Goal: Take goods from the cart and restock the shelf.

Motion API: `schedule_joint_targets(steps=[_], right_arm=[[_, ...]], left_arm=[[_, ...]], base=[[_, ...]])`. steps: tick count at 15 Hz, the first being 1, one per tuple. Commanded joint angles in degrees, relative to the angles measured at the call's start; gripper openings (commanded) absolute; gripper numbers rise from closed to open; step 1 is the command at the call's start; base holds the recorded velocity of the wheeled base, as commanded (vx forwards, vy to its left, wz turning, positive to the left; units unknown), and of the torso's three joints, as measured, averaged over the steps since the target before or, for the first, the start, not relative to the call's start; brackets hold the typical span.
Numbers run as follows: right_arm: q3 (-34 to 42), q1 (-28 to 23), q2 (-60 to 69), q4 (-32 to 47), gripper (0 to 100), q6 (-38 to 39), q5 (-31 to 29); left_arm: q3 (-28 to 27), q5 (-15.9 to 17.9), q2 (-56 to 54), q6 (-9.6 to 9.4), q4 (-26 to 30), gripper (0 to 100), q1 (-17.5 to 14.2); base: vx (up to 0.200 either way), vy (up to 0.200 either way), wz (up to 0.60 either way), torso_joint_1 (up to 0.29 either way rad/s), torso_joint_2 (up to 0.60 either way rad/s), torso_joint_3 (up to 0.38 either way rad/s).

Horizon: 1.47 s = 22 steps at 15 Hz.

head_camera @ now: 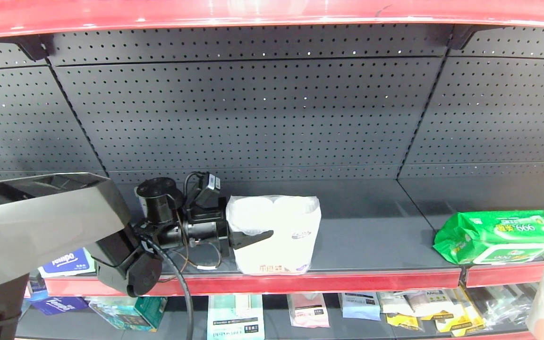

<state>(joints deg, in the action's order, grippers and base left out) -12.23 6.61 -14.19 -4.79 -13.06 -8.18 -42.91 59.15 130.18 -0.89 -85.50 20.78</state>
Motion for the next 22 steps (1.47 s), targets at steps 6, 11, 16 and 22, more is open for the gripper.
schedule_joint_targets(steps=[6,11,16,22], right_arm=[[0.01,-0.02,-0.31,-0.04,0,-0.04,0.01],[0.10,-0.02,-0.40,-0.04,0,0.05,0.01],[0.19,-0.02,-0.22,-0.04,0,0.05,0.01],[0.45,-0.10,0.04,-0.04,0,0.05,-0.08]], left_arm=[[0.37,-0.35,0.69,0.10,-0.54,0,0.05],[0.11,-0.44,0.69,0.10,-0.54,0,-0.04],[-0.07,-0.61,0.69,0.10,-0.63,0,-0.04],[0.20,-0.70,-1.69,0.98,-1.77,100,0.05]], base=[[0.000,0.000,0.00,0.000,0.00,0.000],[0.000,0.000,0.00,0.000,0.00,0.000],[0.000,0.000,0.00,0.000,0.00,0.000],[0.000,0.000,0.00,0.000,0.00,0.000]])
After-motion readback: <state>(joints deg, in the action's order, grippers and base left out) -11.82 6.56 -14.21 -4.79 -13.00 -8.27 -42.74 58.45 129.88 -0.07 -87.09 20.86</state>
